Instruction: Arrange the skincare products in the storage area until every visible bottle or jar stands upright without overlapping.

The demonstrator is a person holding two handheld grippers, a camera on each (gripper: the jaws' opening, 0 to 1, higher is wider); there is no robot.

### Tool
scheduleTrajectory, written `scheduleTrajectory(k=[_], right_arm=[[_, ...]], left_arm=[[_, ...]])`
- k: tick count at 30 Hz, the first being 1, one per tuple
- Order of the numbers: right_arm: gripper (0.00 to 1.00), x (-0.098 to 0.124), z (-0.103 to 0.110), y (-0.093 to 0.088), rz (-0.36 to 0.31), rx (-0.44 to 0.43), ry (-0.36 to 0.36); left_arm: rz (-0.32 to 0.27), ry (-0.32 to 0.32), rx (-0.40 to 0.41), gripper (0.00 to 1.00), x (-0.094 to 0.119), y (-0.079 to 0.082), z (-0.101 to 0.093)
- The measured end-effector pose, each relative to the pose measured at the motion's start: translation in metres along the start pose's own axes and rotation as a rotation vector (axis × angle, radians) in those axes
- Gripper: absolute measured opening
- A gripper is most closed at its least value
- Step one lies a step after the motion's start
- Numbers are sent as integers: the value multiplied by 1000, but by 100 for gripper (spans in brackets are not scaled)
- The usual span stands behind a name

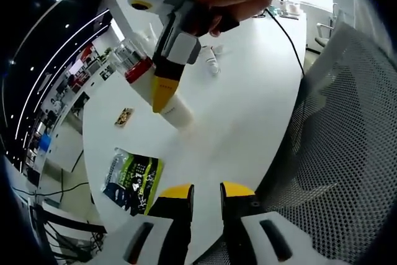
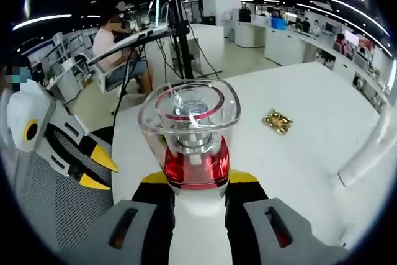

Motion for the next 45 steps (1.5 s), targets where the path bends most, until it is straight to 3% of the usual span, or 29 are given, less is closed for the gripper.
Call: scheduleTrajectory(k=[13,25,39,41,45], right_arm=[[28,38,2,-11,-20,-84,-79],[28,69,-5,-28,-3,-78,-119],[28,97,-22,-37,-62,-117,-86],[28,94,-18,-30,-99,-66,-62],[28,97,-19,-27,-140,-77,-75]], left_arm=[[10,-11,-1,18,0,-2,-2],[-4,10,5,18,1,0,2],[67,-29,28,18,-5,-13,-3],[83,-36,32,18,-5,-16,-4],[64,-28,35,18,-3,-12,-3]])
Point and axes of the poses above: the point that each gripper's makers call its tool centre point, and the gripper's own axes: x roughly backward along the fingers, z roughly to its left, y roughly out of its top, the point moved 1 cm from there along x, roughly backward along the fingers, and after that the axes turned 8 degrees about -x, right-handed, at the moved point
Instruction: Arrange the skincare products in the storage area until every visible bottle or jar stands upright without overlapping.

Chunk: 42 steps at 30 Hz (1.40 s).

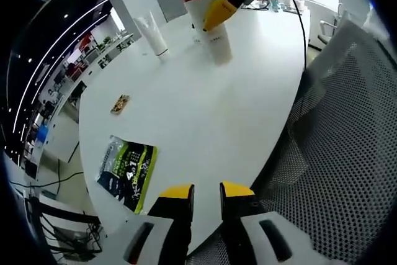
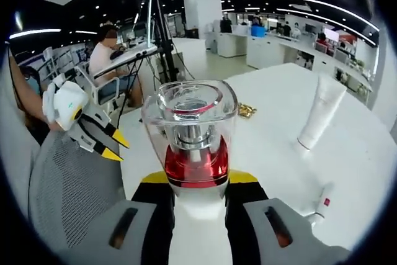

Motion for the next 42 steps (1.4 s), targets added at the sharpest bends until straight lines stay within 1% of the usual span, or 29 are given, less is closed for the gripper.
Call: scheduleTrajectory(k=[3,5,8,13,21,23,24,26,31,34,37,42], right_arm=[[28,3,1,3,-33,1,10],[28,3,1,3,-37,-7,18],[28,6,1,3,-39,3,26],[28,11,-10,2,-47,2,32],[28,25,-37,3,-48,-4,-3],[28,30,-41,3,-54,-2,-11],[28,32,-44,3,-57,-1,-19],[28,37,-49,3,-60,-1,-31],[28,49,-72,6,-82,-7,-66],[28,50,-87,8,-88,-9,-82],[28,52,-97,16,-105,0,-90],[28,45,-116,27,-119,-19,-85]], left_arm=[[19,-11,11,18,-1,-3,-2],[30,-20,9,18,-1,-5,-3],[29,-20,13,18,0,-5,-4],[42,-32,9,18,0,-8,-7],[40,-40,24,18,1,-8,-7],[53,-55,22,18,0,-10,-10],[44,-74,25,18,0,-8,-13],[29,-81,26,18,1,-5,-14],[26,-99,46,18,1,-4,-18],[26,-105,52,18,-1,-4,-18],[37,-113,48,18,-4,-7,-19],[53,-116,52,18,-4,-10,-19]])
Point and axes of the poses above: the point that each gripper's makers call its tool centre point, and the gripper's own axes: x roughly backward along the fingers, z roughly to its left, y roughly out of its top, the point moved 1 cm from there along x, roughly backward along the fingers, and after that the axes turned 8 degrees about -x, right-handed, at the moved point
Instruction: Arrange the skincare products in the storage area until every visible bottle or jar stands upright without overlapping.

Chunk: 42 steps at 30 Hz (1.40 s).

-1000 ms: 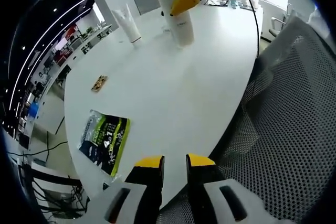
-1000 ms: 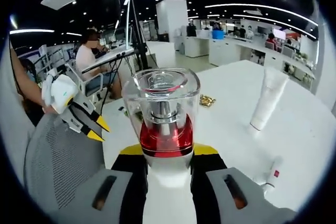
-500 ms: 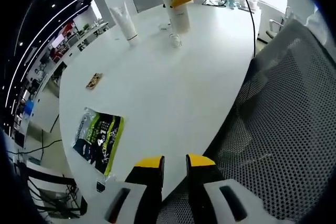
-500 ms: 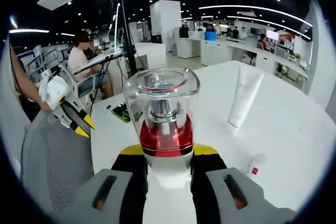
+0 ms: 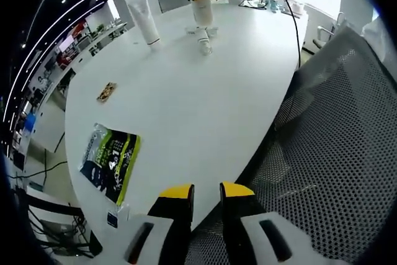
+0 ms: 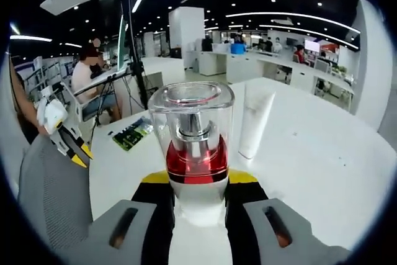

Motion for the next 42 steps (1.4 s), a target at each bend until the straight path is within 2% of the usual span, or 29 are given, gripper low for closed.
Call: scheduleTrajectory(k=[6,15,18,24,36,42], right_arm=[[28,-14,-22,9,-9,9,2],[28,-32,-61,8,39,72,2],[28,-37,-75,6,50,69,3],[28,-48,-88,5,61,84,19],[28,-73,-103,5,73,151,125],[28,-81,-116,4,61,141,138]], left_arm=[[-1,0,13,18,0,0,0],[4,-5,20,18,-1,-1,0],[5,-4,26,18,-1,-2,1],[23,-7,19,18,-2,-5,0],[29,-4,11,18,-2,-7,0],[39,-5,24,17,-2,-10,1]])
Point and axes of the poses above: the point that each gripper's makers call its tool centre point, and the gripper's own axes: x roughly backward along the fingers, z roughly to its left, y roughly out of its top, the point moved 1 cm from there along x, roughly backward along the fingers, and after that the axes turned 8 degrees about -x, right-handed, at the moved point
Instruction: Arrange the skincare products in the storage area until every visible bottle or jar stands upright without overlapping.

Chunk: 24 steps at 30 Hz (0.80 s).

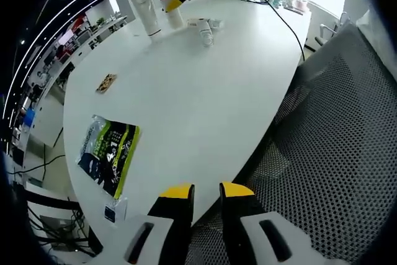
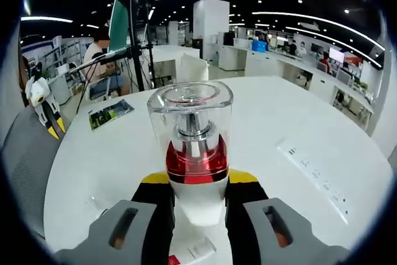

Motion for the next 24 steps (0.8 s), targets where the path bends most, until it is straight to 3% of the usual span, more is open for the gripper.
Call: scheduleTrajectory(k=[15,24], right_arm=[[28,-12,-2,-9,11,36,43],[28,-8,-7,-11,-28,7,83]], left_arm=[[3,-8,-1,17,-1,-2,-1],[9,-12,-2,17,0,-3,-2]])
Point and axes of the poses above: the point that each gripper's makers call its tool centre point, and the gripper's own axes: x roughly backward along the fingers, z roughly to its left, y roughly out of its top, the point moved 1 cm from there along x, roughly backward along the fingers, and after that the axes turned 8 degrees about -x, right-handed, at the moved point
